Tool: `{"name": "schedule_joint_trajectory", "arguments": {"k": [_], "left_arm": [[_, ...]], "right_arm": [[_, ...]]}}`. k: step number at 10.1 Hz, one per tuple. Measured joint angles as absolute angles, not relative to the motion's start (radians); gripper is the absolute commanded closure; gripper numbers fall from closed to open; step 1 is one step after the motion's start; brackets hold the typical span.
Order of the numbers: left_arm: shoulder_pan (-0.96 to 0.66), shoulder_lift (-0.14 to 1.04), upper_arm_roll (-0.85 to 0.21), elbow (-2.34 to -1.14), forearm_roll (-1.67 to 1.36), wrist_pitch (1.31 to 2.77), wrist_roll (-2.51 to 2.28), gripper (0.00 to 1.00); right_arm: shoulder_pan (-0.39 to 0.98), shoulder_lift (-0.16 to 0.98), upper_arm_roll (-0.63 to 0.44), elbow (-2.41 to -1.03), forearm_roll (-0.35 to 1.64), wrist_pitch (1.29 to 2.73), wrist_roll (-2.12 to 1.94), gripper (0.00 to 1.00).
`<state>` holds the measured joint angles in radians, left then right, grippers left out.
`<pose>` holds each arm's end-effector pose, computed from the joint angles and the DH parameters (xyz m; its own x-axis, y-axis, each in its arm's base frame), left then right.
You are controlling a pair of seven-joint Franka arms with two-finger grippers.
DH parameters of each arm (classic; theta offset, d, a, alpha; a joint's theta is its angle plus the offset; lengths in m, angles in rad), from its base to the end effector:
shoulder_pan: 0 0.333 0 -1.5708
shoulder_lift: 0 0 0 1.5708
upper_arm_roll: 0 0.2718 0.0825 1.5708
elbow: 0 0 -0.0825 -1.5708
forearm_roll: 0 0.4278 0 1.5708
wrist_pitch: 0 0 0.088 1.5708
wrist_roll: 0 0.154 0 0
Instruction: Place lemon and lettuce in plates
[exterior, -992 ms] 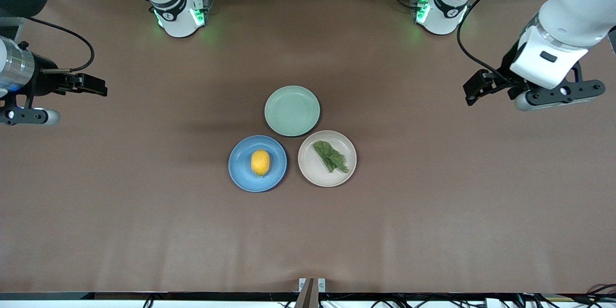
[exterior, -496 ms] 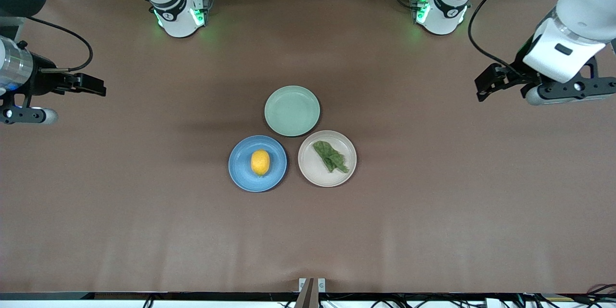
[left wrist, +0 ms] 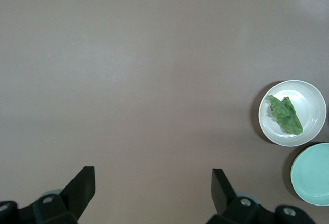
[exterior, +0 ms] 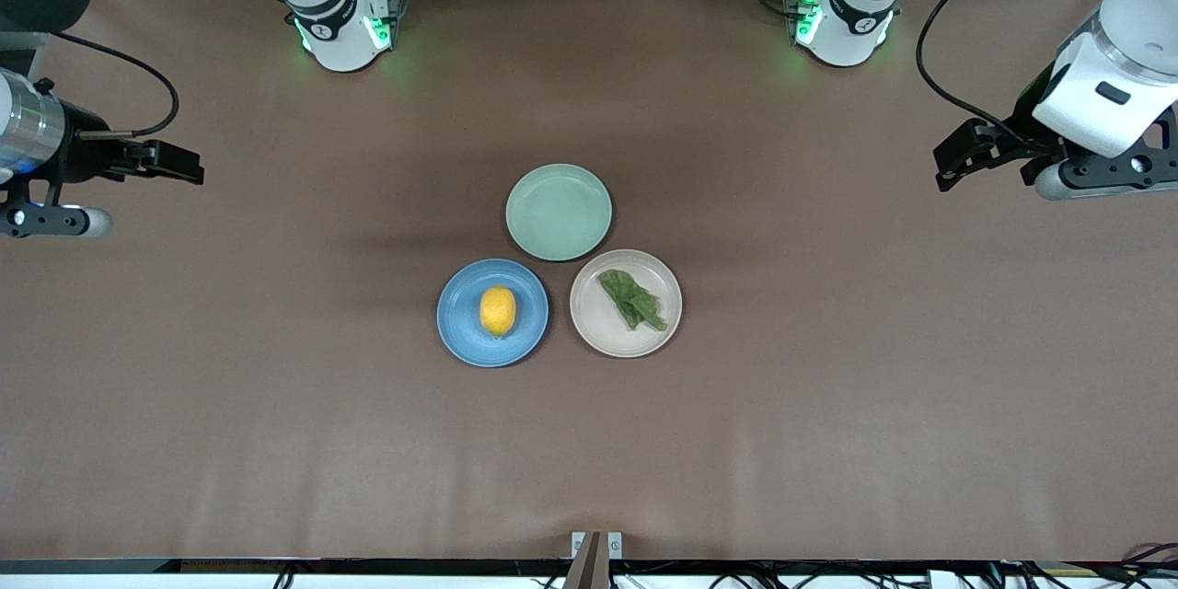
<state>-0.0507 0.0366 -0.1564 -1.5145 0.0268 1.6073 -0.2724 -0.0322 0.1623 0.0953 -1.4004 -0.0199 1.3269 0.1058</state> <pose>0.6028 -0.1212 0.5440 0.9961 0.0650 0.0602 0.0655 -0.9978 -0.0051 0.6011 0.0312 0.5040 0.9718 -0.0468 -0.2311 -0.0412 -0.9987 0.0291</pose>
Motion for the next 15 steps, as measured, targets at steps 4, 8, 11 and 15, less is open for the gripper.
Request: {"name": "schedule_joint_trajectory", "arguments": {"k": [4,8,11,15], "left_arm": [[-0.017,0.034,-0.15,-1.52,0.027,1.59,-0.272,0.0],[-0.004,0.03,-0.15,-1.524,0.027,1.586,-0.241,0.0],[0.003,0.028,-0.15,-1.524,0.027,1.586,-0.163,0.0],[0.015,0.028,-0.149,-1.528,0.027,1.586,-0.132,0.0]], "right_arm": [[-0.033,0.161,0.095,-1.405,-0.02,1.386,0.106,0.0],[-0.041,0.124,0.094,-1.47,-0.02,1.449,0.106,0.0],[-0.042,0.114,0.094,-1.482,-0.02,1.457,0.106,0.0],[-0.044,0.113,0.093,-1.485,-0.02,1.466,0.106,0.0]]}}
